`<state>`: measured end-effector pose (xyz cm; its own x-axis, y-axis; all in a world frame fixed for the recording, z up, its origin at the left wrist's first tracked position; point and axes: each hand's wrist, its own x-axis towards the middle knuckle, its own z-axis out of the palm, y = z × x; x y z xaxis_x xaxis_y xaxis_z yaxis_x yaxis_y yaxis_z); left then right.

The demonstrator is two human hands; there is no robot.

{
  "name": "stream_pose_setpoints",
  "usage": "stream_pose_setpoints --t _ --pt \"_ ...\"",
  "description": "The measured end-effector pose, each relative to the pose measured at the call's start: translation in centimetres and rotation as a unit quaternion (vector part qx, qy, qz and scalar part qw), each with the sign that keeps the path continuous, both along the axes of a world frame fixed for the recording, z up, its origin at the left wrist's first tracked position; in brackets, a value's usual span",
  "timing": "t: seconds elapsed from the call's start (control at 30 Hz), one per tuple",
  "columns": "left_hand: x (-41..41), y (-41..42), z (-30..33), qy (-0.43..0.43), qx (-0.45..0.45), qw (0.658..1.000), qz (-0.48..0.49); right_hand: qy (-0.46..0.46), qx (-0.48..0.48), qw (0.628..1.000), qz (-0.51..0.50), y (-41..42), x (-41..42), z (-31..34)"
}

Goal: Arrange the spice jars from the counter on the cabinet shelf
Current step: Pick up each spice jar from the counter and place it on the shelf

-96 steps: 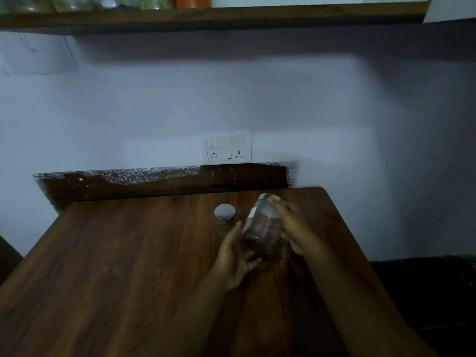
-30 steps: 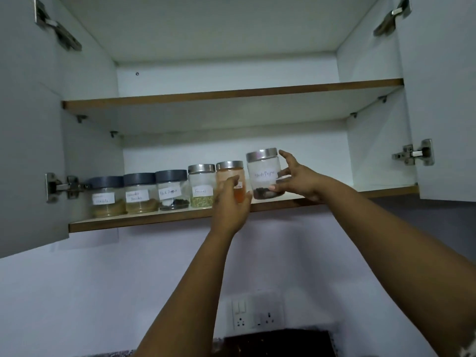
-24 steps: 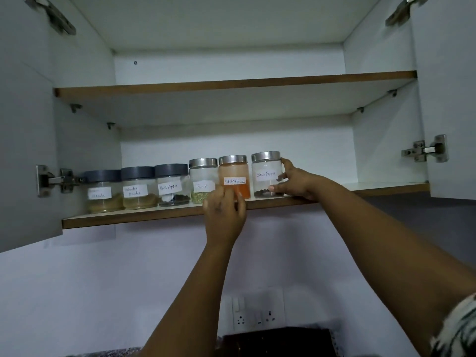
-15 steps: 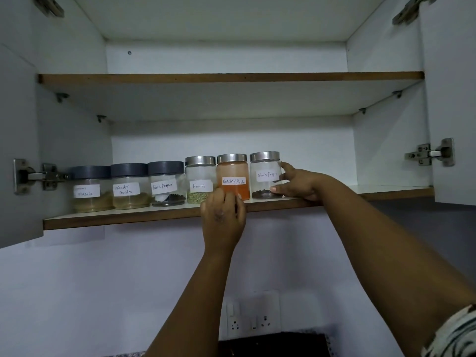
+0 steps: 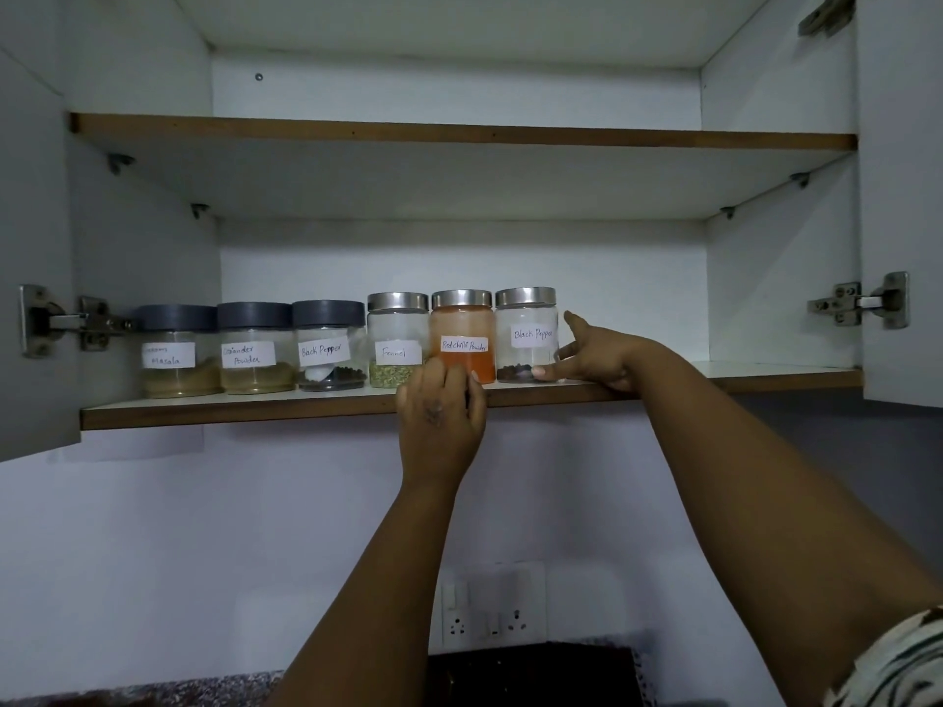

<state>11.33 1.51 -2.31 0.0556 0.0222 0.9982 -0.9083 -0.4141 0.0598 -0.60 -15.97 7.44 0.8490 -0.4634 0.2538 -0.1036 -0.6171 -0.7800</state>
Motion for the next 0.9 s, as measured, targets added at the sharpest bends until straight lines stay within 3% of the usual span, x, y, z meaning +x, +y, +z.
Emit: stream_pose_setpoints --t 0.6,0.9 --pt "0.3 -0.2 -0.1 0.004 0.013 1.0 0.007 -0.002 -0.059 0.998 -0.035 0.1 0.6 -0.4" --pt "-0.6 0.6 -0.1 0.036 0.043 0.998 0.002 0.051 -0.181 0.973 -0.131 2.4 -0.9 -0.5"
